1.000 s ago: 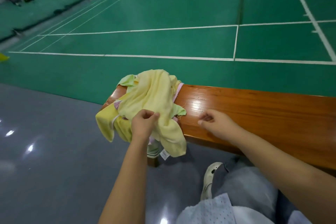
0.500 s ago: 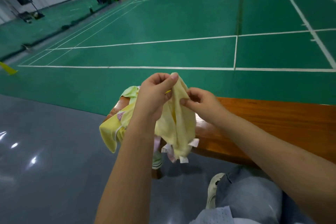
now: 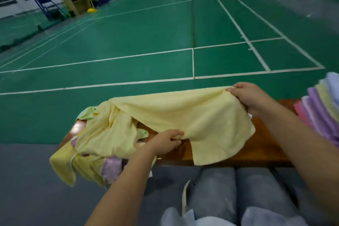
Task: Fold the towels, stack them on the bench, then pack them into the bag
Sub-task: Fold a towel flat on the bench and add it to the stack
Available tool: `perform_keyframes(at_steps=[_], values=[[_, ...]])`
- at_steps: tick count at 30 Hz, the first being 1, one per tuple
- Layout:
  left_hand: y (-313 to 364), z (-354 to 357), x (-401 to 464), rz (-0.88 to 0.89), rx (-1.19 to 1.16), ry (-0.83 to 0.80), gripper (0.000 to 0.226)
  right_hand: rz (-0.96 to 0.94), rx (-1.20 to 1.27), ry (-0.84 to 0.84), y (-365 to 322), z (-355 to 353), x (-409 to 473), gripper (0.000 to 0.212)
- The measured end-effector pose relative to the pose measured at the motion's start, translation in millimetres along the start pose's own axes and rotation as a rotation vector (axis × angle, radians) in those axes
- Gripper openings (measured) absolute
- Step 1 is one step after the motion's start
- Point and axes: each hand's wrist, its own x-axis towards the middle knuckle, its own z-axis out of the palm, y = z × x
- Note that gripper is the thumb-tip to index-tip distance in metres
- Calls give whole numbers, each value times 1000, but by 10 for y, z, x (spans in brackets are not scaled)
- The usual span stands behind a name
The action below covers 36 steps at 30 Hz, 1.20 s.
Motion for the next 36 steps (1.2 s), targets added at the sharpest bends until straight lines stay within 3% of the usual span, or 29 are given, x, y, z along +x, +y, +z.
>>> perform_keyframes(at_steps=[3,7,9,11,13,14,16,18,20,24,30,33,36], values=[[61,259,195,86,230,-62,52,127,-116,158,404,-366,172,12],[208,380,375,184,269,63,43,23,-757,313,853,-450,181,26],[247,379,448,188,253,122,35,-178,-919,168,967,-238,15,35],[256,375,505,173,233,147,28,-398,-1031,-167,1081,76,-230,47],[247,358,541,144,202,150,22,-492,-1173,-390,1270,363,-405,61],[238,341,545,122,180,146,20,-484,-1230,-447,1366,467,-446,64],[251,298,522,75,102,123,16,-556,-1260,-407,1539,565,-443,56],[284,248,450,23,-87,91,12,-627,-1148,-294,1610,546,-394,30],[332,189,347,1,-319,68,14,-527,-879,-239,1546,437,-395,9],[495,18,128,89,-649,36,23,-372,-388,-168,1233,227,-379,7],[925,-300,-255,410,-968,-78,24,-295,86,-486,586,80,-498,2],[1076,-439,-360,513,-1066,-8,23,-307,242,-507,297,-19,-649,6],[1109,-463,-282,487,-1013,103,27,-303,285,-455,78,-155,-772,16]])
